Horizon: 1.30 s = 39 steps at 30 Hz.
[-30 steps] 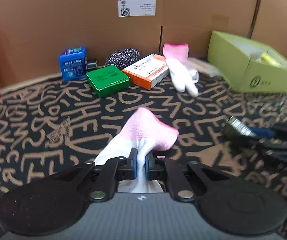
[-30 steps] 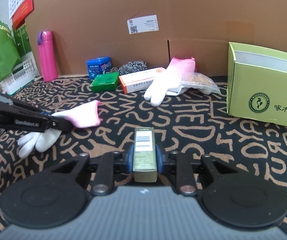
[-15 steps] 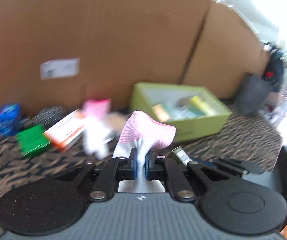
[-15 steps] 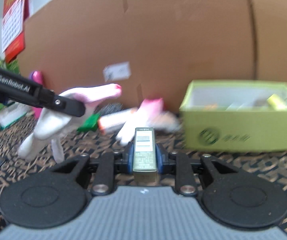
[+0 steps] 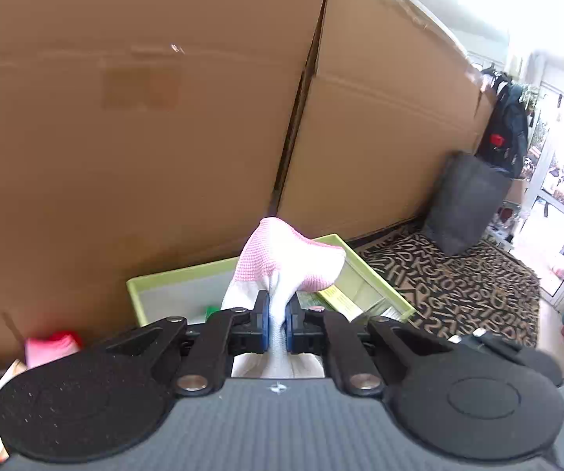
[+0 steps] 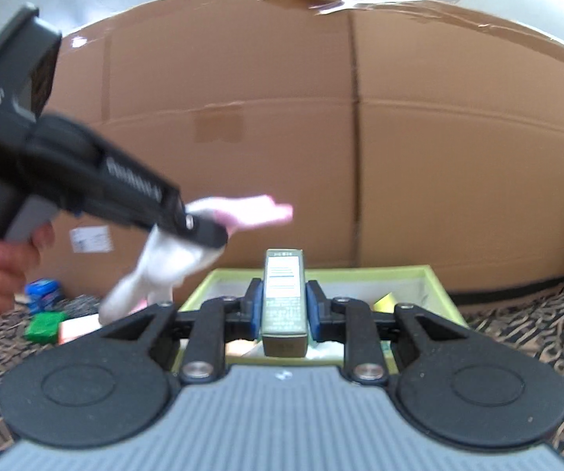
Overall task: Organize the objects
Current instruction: 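Carry the glove and small box into the lime-green box and open both tools, then move both open tools back toward the remaining items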
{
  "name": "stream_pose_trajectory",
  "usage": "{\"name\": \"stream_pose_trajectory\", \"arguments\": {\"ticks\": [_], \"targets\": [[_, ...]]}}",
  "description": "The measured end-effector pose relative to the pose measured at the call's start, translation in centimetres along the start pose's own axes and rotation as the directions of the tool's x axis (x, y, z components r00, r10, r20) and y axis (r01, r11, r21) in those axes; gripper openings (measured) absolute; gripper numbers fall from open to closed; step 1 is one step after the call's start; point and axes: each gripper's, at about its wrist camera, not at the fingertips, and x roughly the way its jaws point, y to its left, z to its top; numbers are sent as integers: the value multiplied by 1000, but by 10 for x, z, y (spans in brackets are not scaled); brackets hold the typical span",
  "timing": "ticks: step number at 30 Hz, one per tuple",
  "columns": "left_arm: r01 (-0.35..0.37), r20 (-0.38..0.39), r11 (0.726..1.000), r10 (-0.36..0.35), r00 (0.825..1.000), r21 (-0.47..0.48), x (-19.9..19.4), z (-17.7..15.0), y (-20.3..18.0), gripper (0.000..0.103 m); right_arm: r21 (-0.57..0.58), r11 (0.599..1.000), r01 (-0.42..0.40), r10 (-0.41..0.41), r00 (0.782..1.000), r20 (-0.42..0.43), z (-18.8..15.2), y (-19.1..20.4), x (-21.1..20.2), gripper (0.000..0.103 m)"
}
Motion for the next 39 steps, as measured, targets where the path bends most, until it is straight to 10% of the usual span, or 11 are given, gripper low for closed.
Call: {"name": "stream_pose_trajectory", "arguments": {"ticks": [10,12,14,16,28,39], "targets": [[-8,-66,997,4,998,-71,77,-1,19,6,-3,998,59,-59,994,-88,-6,-40,85,23],[-6,-55,995,1,999,-96,82,-5,26,19,-22,998,57,-59,993,-103,-12,-42,99,42],[21,-63,987,-31,998,-160,82,-12,37,77,-52,996,70,-76,989,-124,-20,-41,105,72],[8,-36,973,-17,999,-231,70,-21,44,90,-72,995,68,-75,993,-86,-30,-35,92,95],[-251,9,959,254,967,-133,-25,-70,27,91,-13,1000,7,-7,1000,-29,-56,1,8,103],[-333,11,935,337,941,-124,-76,-103,18,91,47,997,-61,64,996,-67,-59,37,-21,103]]}}
